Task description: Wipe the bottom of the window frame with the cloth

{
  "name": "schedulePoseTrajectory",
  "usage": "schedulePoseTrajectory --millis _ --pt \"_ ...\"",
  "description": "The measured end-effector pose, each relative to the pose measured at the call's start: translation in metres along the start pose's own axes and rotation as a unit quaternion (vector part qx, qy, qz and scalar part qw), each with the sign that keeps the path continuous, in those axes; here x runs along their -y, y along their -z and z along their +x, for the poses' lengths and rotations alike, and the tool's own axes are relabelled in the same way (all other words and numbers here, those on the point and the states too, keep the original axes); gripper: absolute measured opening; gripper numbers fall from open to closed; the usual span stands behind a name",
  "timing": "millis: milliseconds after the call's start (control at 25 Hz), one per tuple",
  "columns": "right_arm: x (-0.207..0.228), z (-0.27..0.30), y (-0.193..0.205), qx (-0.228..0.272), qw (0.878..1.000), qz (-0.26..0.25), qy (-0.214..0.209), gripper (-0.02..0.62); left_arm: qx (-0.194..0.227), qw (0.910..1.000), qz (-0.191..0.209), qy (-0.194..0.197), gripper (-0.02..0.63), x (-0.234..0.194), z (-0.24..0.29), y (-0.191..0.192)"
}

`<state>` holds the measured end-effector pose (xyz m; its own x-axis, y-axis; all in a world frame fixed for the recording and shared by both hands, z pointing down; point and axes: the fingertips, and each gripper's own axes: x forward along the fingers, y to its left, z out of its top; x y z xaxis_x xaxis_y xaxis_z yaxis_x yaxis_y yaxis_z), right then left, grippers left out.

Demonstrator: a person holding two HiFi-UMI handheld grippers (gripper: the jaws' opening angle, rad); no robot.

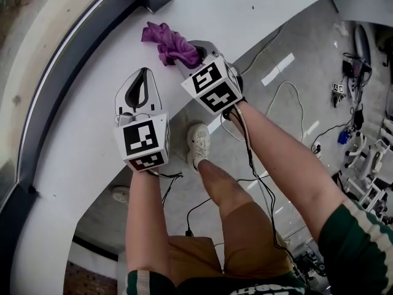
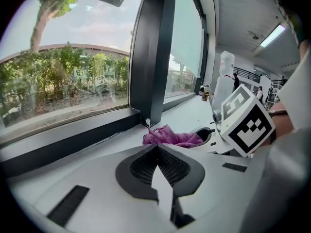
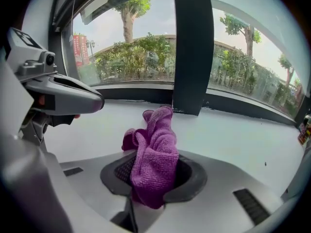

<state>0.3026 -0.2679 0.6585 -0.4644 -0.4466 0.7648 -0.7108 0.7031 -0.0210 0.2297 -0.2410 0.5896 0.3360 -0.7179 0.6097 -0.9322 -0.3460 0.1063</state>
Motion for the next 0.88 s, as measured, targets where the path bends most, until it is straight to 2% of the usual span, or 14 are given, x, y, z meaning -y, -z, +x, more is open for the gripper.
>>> schedulePoseTrajectory --millis 240,480,720,880 --pt "-0.004 -0.007 0.001 -0.015 1.000 -0.011 -0.012 0.126 -0.015 0.9999 0.004 0.002 0.005 -0.001 0.001 0.000" --pt "-0.006 -0.024 -0.013 -0.021 1.000 -0.011 -0.014 0.126 -0.023 0.9997 0.002 -0.001 0.005 -0.007 -0.010 -0.017" --pt "-0.005 -0.019 -0.010 -0.028 1.000 -0.008 -0.003 0.126 -0.019 0.9998 -0.003 -0.002 0.005 -0.008 -0.016 -0.010" --pt "-0.015 -0.018 0.013 -0.033 0.999 -0.011 0.001 0.127 -0.017 0.9998 -0.005 0.002 0.005 0.003 -0.026 0.013"
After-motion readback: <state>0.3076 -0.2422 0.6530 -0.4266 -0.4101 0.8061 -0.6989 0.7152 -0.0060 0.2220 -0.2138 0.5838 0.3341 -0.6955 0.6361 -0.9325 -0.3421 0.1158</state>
